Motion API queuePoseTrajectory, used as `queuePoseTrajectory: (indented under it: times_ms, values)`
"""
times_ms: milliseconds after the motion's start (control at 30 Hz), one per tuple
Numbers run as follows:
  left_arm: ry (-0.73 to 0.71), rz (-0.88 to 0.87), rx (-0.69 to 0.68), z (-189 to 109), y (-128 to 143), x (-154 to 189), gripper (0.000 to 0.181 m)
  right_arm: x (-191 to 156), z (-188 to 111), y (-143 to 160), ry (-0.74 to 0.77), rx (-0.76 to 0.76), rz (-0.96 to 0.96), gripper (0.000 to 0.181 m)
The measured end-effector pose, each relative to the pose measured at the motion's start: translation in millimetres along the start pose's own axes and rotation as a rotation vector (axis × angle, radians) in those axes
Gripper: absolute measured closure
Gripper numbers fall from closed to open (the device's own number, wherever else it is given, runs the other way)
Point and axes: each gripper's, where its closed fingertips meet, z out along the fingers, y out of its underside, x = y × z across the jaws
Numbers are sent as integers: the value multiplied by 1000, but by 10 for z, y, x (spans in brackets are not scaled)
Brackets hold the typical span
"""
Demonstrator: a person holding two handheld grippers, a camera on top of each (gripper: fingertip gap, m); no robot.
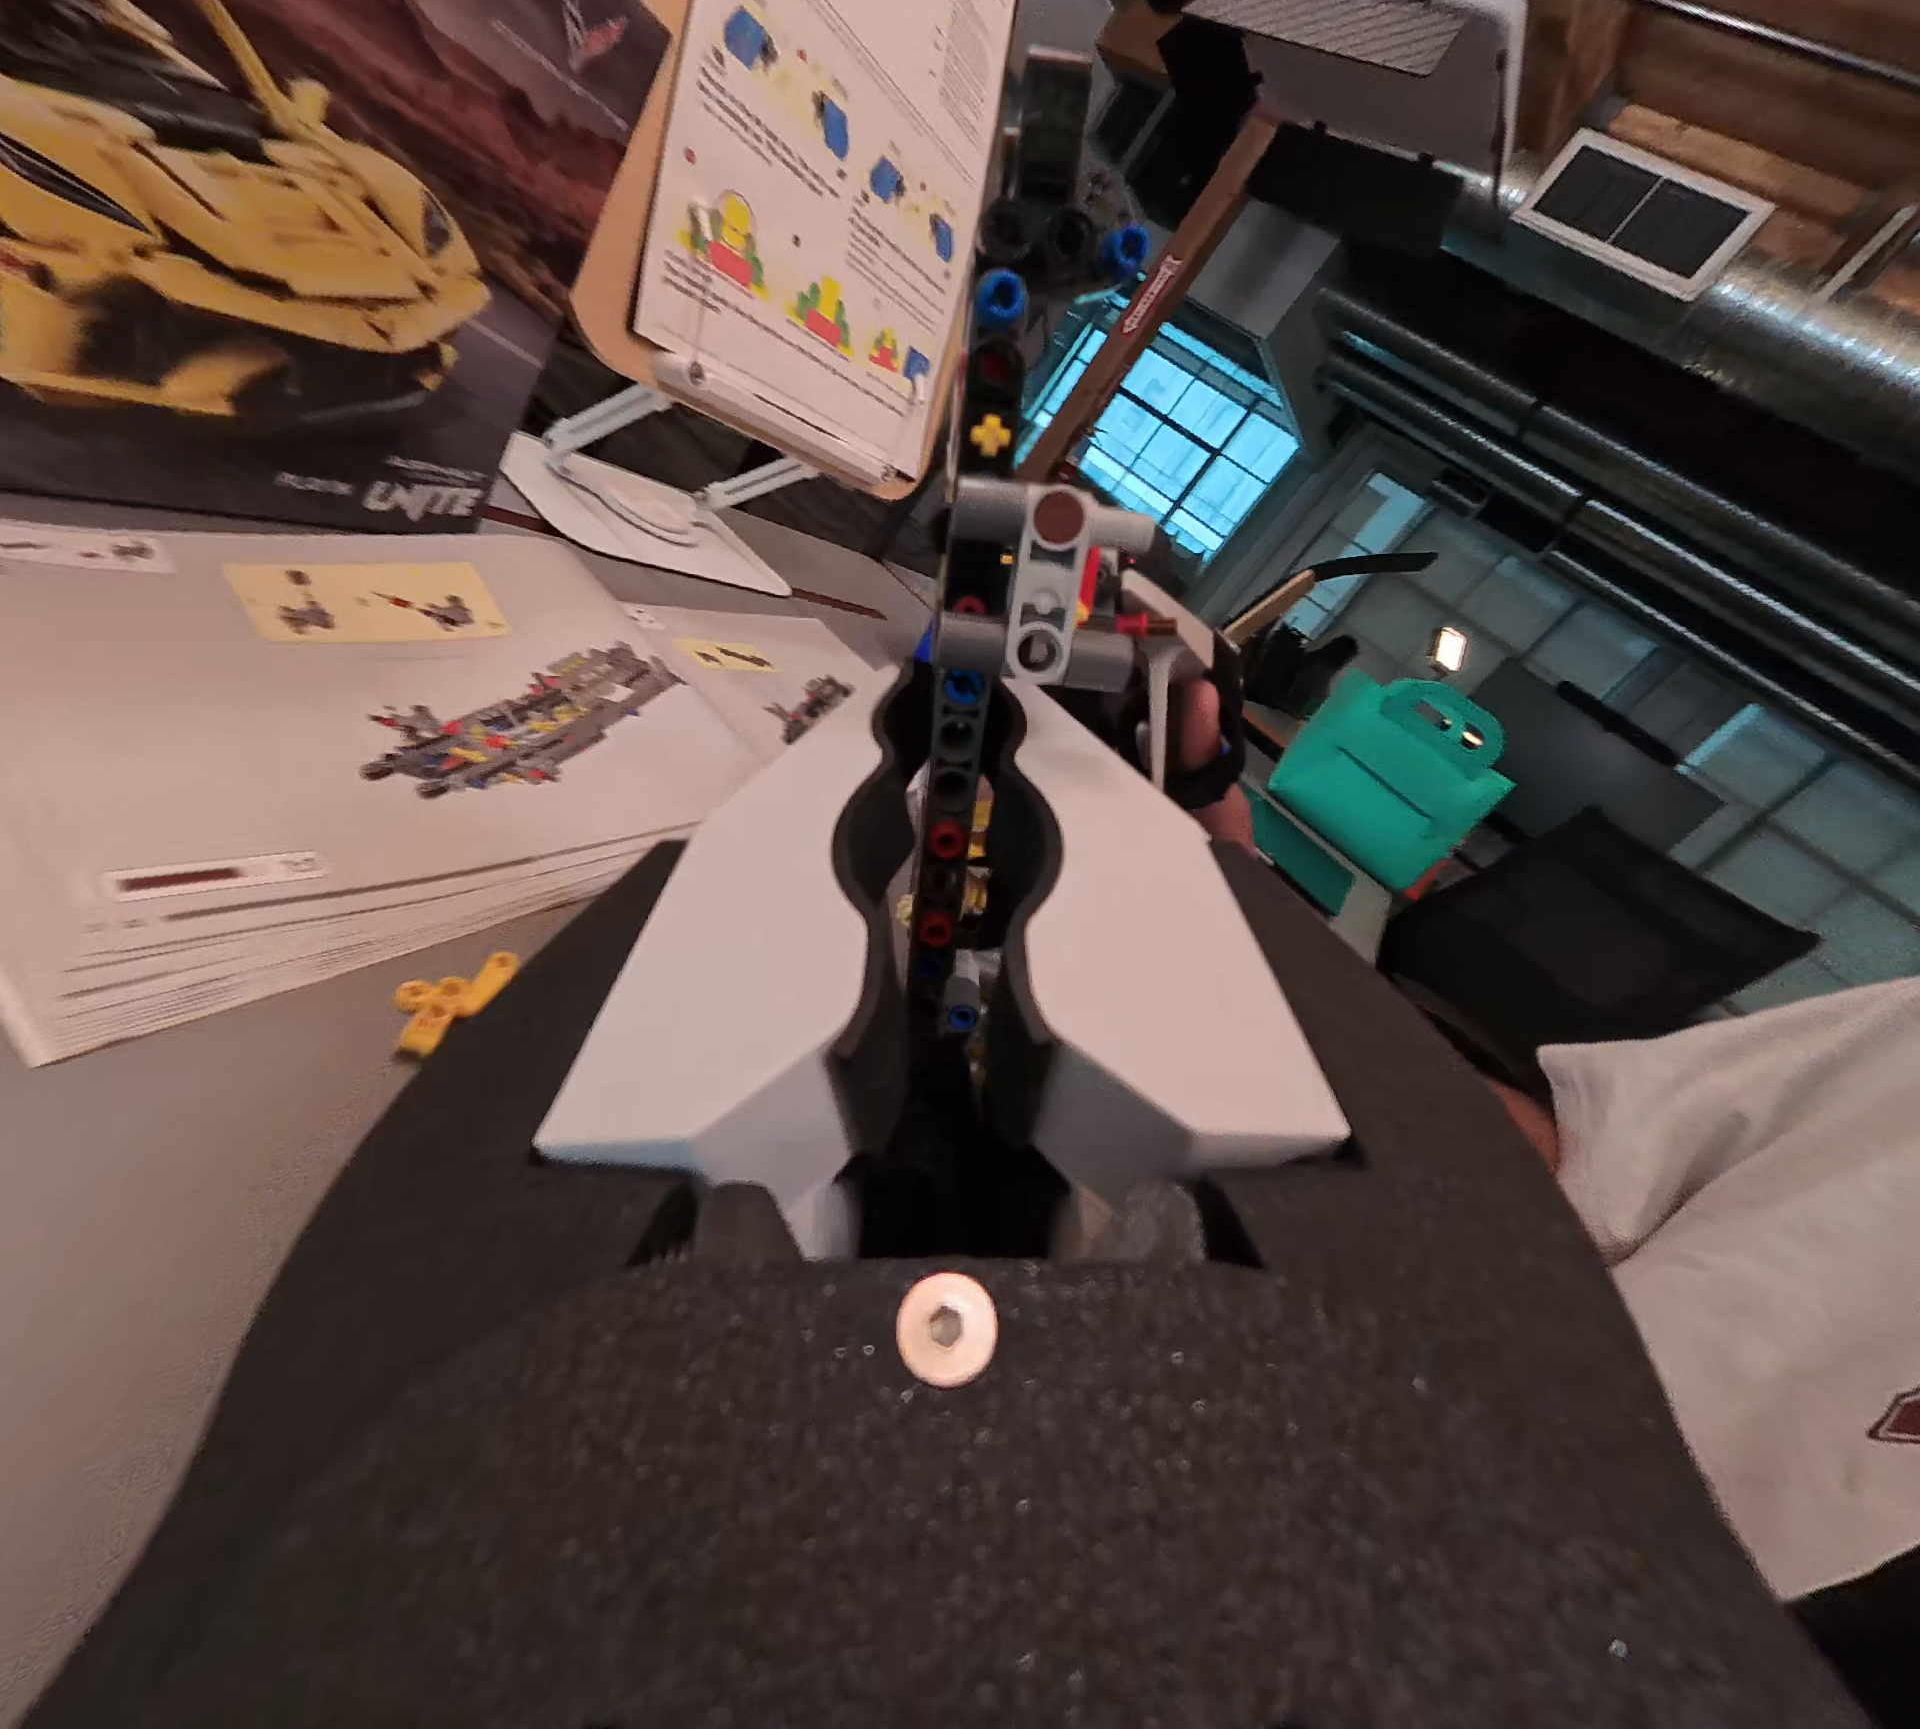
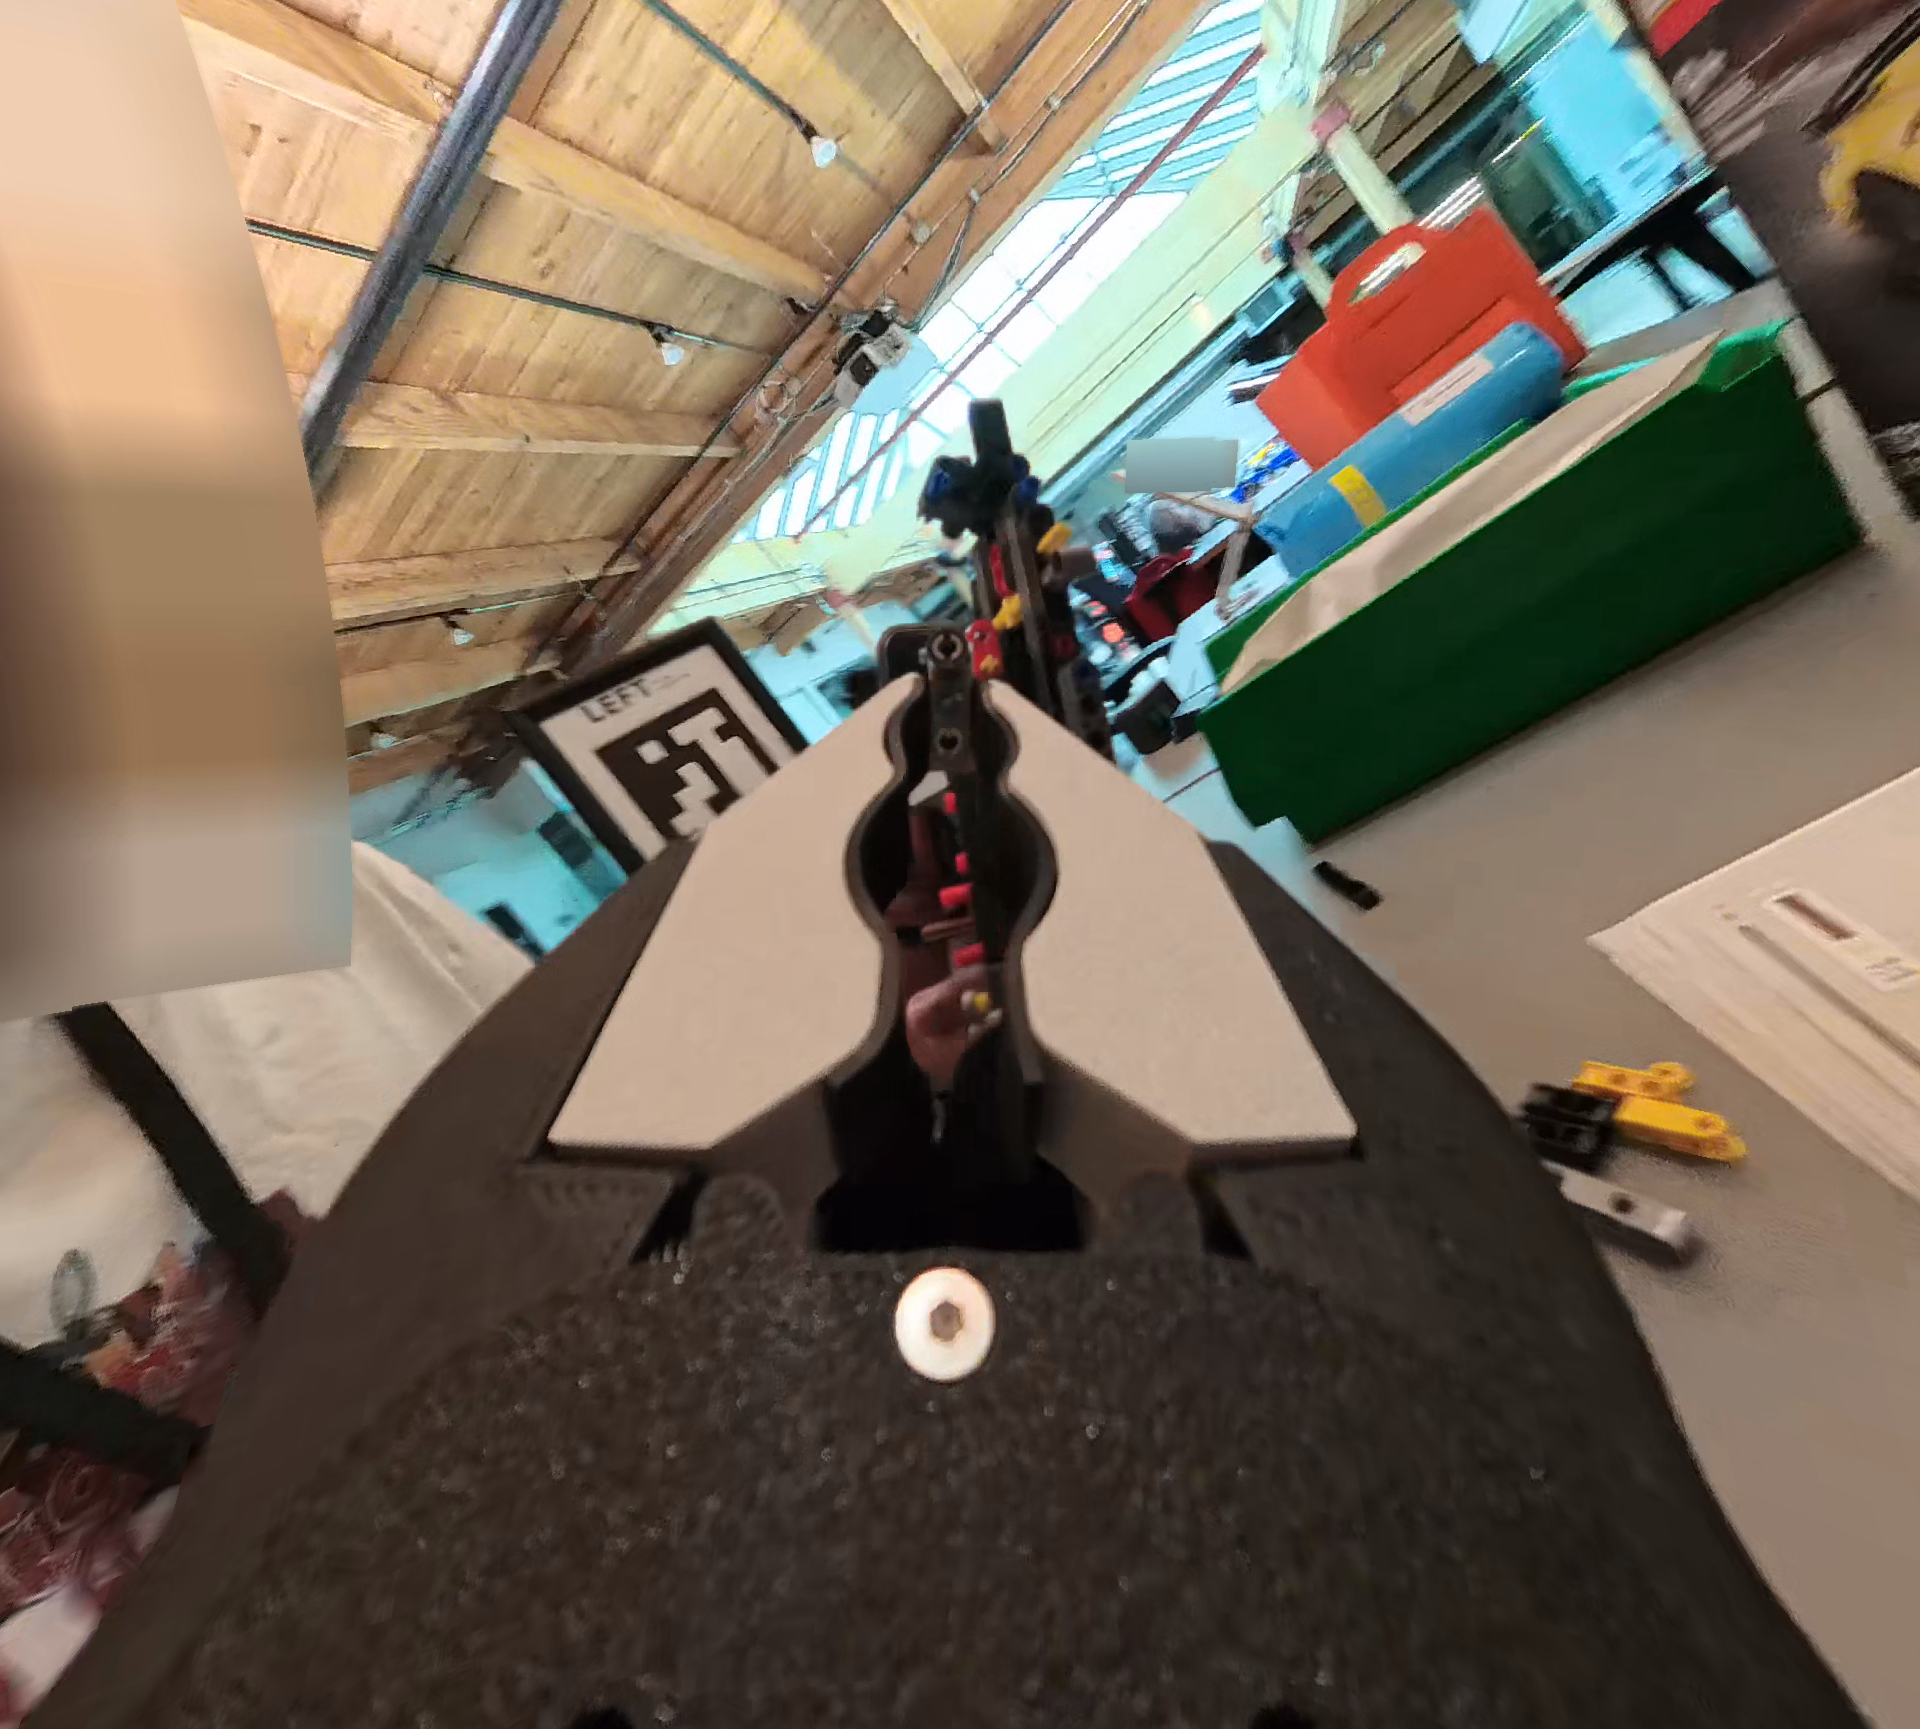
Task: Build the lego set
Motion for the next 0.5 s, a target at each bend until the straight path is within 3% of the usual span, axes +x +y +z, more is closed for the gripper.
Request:
queuePoseTrajectory:
  times_ms: [167, 300, 400, 500]
  values:
    - [44, -8, -57, 420, 188, 97, 175, 50, -273, -276, 243, 43, -315, 176]
    - [78, 33, -118, 714, 297, 151, 175, -74, -494, -385, 346, 71, -650, 176]
    - [114, 85, -185, 855, 371, 189, 174, -142, -624, -382, 431, -39, -1013, 176]
    - [124, 95, -210, 952, 412, 181, 174, -133, -763, -359, 501, -160, -1220, 176]
